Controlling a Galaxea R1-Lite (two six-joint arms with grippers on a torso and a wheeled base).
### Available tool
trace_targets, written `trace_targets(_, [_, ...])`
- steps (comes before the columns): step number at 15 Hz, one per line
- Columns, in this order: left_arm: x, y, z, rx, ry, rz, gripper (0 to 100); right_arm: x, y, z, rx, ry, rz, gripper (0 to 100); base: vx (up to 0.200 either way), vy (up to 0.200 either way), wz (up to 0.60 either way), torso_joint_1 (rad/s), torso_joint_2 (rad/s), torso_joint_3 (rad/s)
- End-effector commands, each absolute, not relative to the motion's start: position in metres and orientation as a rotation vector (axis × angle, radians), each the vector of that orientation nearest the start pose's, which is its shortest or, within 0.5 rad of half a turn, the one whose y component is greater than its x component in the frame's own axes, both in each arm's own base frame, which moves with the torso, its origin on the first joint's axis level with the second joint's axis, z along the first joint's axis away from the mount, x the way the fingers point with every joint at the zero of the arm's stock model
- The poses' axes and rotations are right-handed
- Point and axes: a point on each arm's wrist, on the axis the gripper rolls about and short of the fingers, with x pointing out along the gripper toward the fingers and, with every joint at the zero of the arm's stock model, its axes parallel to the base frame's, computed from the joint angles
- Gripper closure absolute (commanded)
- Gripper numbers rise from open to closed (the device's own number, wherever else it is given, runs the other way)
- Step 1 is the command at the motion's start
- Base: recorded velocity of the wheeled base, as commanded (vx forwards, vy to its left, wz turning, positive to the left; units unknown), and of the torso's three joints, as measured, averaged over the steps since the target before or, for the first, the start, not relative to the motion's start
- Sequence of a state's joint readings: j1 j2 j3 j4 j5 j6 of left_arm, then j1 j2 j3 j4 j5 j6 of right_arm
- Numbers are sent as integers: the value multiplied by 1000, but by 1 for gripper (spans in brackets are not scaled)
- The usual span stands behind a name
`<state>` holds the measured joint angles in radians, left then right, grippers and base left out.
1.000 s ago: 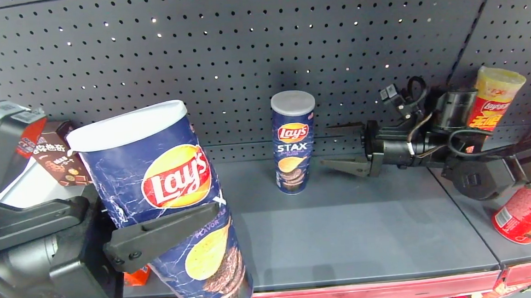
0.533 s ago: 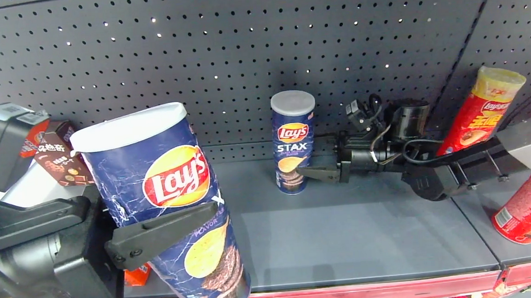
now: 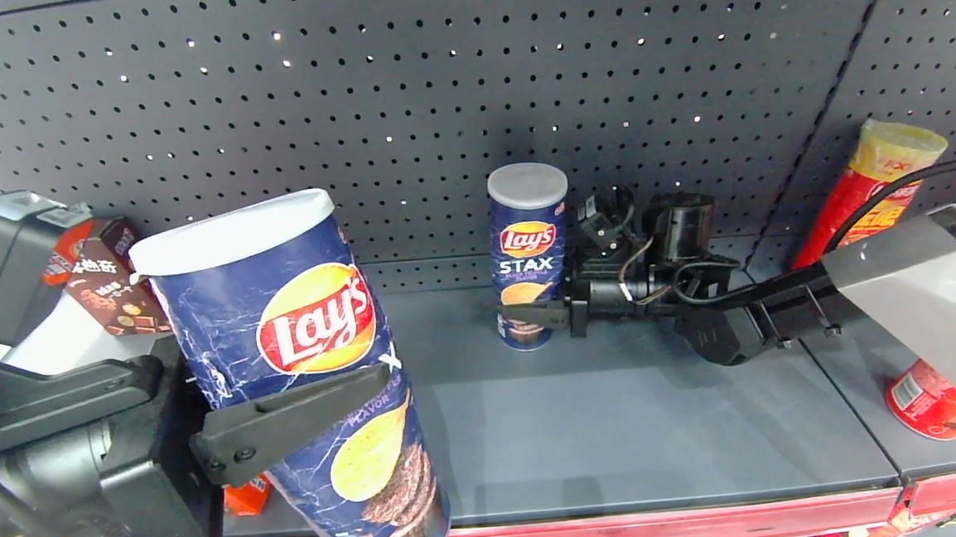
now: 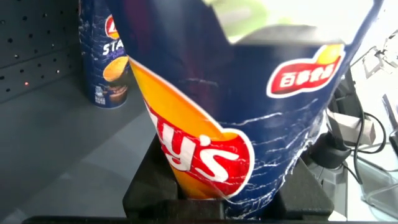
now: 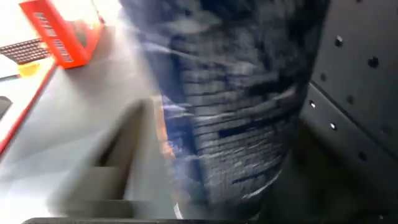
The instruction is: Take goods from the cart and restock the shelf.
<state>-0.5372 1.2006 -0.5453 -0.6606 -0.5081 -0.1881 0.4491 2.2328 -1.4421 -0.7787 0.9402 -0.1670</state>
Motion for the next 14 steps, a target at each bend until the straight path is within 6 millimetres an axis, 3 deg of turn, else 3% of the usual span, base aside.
trace_targets(1, [145, -99, 231, -171, 103, -1041, 100, 402, 219, 161, -135, -96, 1382, 100, 0, 0, 0, 0, 0, 0])
trace_targets(7, [144, -98, 226, -171, 105, -1041, 100, 390, 214, 178, -143, -128, 1378, 100, 0, 0, 0, 0, 0, 0])
trace_targets(11, [143, -98, 226, -171, 103, -1041, 100, 337, 211, 202, -148, -141, 1346, 100, 0, 0, 0, 0, 0, 0])
trace_targets(14, [143, -98, 226, -171, 103, -1041, 100, 294, 198, 196, -155, -142, 1372, 100, 0, 0, 0, 0, 0, 0])
